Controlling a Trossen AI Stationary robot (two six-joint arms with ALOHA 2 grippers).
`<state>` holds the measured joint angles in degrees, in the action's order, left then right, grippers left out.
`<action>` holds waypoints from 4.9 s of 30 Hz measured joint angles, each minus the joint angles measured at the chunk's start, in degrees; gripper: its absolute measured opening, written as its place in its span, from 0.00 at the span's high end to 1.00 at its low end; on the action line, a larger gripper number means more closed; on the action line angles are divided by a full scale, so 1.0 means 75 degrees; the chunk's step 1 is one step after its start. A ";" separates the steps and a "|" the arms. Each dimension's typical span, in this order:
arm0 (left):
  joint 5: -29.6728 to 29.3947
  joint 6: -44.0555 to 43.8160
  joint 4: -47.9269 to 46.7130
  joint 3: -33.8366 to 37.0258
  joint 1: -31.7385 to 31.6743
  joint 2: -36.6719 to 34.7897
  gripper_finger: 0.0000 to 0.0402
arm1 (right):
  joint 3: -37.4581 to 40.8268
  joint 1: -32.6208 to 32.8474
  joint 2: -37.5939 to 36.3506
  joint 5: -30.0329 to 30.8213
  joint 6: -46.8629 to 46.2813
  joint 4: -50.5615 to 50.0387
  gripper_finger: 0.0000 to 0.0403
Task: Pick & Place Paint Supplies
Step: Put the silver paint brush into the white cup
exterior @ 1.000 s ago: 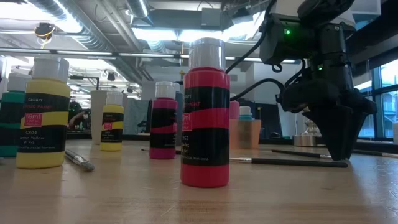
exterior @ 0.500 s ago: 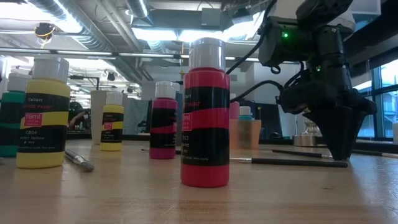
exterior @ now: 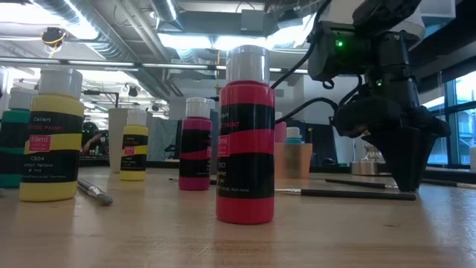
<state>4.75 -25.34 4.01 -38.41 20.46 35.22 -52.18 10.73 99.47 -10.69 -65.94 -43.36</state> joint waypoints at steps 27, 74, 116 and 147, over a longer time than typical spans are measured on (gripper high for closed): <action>-0.0089 0.0026 0.0000 0.0003 0.0001 0.0000 0.59 | -0.0052 -0.0068 0.0261 -0.0386 -0.0119 -0.0015 1.00; -0.2869 0.1635 0.0565 0.0008 0.0000 -0.0198 0.59 | -0.7156 0.0176 0.0074 0.3773 0.2861 -0.2434 1.00; -0.9883 1.1960 -0.4769 -0.5711 0.1651 0.3699 0.59 | -0.7685 -0.0537 0.0209 0.0170 0.3365 0.1394 1.00; -0.9496 1.3875 -0.4998 -0.6018 0.1440 0.4631 0.59 | -0.7676 -0.0587 0.0474 -0.0270 0.2963 0.1951 1.00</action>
<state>-66.46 78.72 -33.47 -83.55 31.26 69.95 -109.75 6.33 103.02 -12.71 -43.72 -28.73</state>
